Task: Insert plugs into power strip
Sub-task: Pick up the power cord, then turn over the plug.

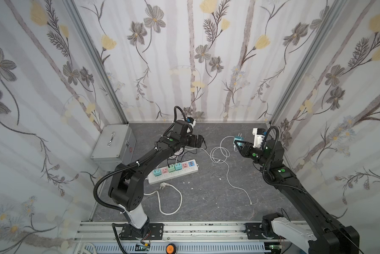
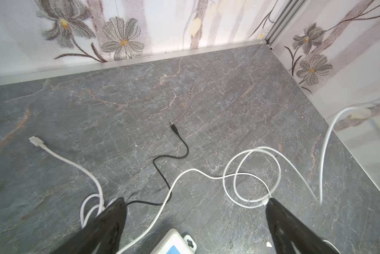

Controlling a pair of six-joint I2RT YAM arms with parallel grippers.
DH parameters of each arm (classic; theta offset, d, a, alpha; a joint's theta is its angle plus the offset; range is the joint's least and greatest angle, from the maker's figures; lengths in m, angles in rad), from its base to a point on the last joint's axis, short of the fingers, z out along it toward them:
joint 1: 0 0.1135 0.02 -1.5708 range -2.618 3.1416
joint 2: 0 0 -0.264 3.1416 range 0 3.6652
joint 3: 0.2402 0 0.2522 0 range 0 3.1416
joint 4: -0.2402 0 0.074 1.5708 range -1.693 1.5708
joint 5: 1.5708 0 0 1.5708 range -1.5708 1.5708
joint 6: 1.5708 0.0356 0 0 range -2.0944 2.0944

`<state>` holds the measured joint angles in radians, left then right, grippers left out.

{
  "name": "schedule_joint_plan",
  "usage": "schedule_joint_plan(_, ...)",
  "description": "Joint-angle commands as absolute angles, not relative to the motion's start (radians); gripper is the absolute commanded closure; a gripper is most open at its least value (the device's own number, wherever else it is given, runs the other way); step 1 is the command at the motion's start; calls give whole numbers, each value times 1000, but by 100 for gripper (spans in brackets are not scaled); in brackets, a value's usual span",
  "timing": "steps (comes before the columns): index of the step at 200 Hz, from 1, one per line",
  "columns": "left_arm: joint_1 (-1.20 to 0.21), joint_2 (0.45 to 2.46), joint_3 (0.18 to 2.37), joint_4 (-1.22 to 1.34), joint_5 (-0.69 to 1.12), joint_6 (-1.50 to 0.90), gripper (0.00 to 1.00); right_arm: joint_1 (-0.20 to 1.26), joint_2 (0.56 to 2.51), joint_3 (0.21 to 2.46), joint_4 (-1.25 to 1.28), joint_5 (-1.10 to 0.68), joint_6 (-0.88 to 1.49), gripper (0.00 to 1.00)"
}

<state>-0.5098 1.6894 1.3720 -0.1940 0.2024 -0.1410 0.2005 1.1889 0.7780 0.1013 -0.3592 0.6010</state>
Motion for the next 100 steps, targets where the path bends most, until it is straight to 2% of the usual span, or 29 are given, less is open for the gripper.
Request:
schedule_joint_plan(1, -489, 1677, 1374, -217, 121, -136, 0, 165, 1186, 783, 145, -363, 636, 92)
schedule_joint_plan(27, -444, 1668, 1359, -220, 186, -157, 0, 135, 1193, 793, 122, -348, 628, 92)
schedule_joint_plan(53, -443, 1652, 1325, -135, 417, -197, 0, 137, 1235, 767, 305, -461, 698, 91)
schedule_joint_plan(73, -463, 1665, 1314, -6, 605, -322, 5, 205, 1314, 772, 491, -500, 770, 91)
schedule_joint_plan(100, -511, 1670, 1317, 159, 719, -482, 9, 307, 1409, 845, 603, -469, 809, 91)
